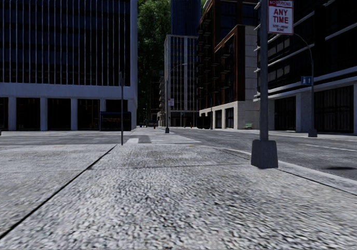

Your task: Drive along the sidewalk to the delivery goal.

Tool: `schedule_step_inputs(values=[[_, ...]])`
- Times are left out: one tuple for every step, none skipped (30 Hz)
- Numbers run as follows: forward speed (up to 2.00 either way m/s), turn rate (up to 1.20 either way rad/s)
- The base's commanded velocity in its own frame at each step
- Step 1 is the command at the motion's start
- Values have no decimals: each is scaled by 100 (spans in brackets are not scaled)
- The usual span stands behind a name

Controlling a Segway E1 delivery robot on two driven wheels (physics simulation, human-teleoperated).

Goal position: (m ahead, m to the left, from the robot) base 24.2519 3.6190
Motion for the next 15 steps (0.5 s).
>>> schedule_step_inputs(values=[[193, 0], [194, 0], [194, 0], [194, 0], [194, 0], [194, 0], [194, 0], [194, 0], [194, 0], [194, 0], [194, 0], [194, 0], [194, 0], [194, 0], [194, 0]])
